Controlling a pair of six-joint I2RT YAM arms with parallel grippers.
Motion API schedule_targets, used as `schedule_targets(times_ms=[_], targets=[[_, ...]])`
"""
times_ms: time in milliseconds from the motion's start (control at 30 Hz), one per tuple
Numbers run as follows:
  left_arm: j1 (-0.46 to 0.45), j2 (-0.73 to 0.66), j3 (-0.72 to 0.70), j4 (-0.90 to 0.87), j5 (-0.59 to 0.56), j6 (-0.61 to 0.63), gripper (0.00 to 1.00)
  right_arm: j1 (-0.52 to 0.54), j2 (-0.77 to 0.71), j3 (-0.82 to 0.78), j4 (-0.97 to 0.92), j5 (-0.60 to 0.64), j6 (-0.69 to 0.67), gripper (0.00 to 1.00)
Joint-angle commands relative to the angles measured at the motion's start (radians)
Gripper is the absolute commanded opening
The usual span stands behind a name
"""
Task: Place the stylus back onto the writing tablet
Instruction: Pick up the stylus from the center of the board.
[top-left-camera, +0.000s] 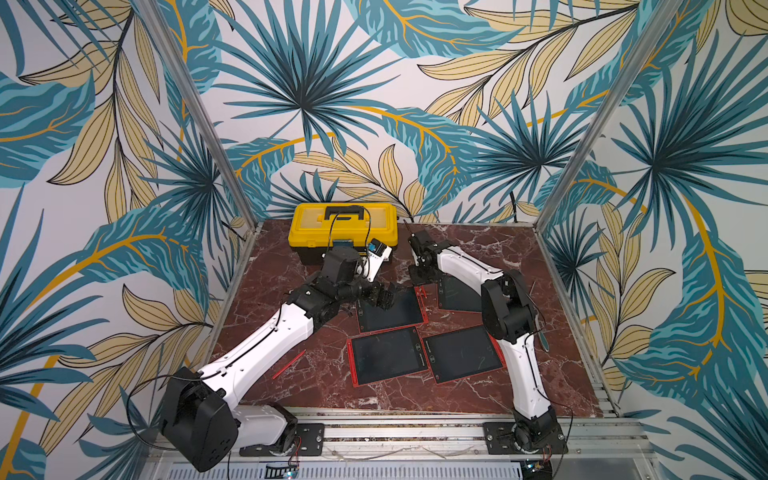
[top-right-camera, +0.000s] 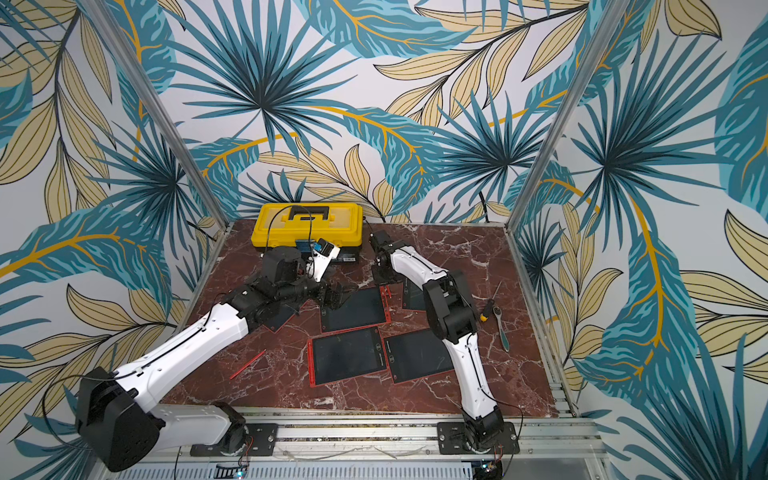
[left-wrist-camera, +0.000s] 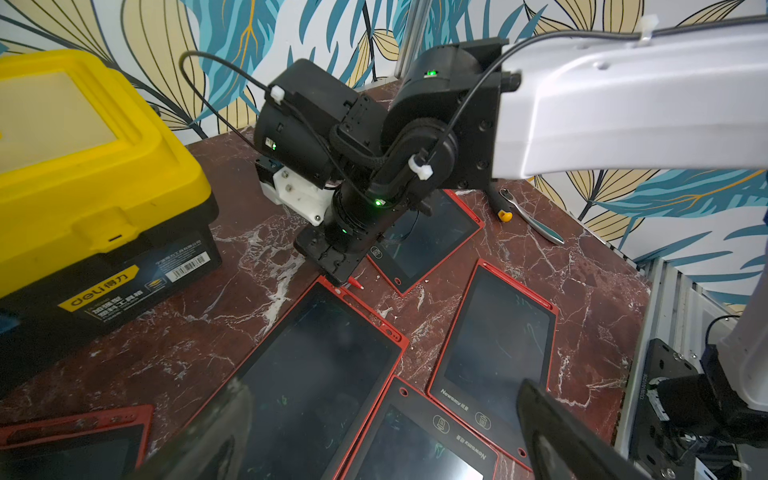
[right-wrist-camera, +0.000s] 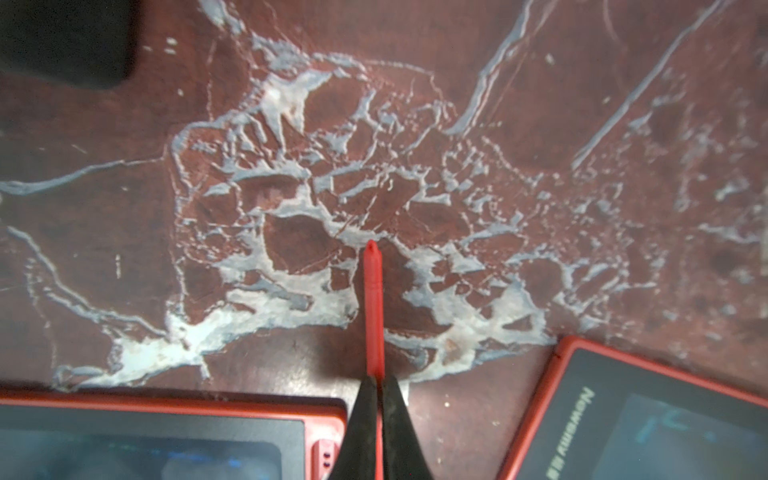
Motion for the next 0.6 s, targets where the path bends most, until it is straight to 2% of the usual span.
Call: schedule_targets(times_ms=[0,333,567], targets=[[-0.004,0.002,-0.011,0.001,0.010,0.009,1.00,-0.003,-0.006,-0.055,-0.025,0.027,-0.011,0.06],[-0.004,0.008,-0.011,0.001,0.017,0.008,1.00,-0.002,0.007,-0.062,-0.028,0.002,-0.012,0.17],[-0.006,0.013,-0.007,0.001,0.025,0.005,1.00,-0.003,0.019,-0.059,-0.032,0.006,-0.008,0.15]])
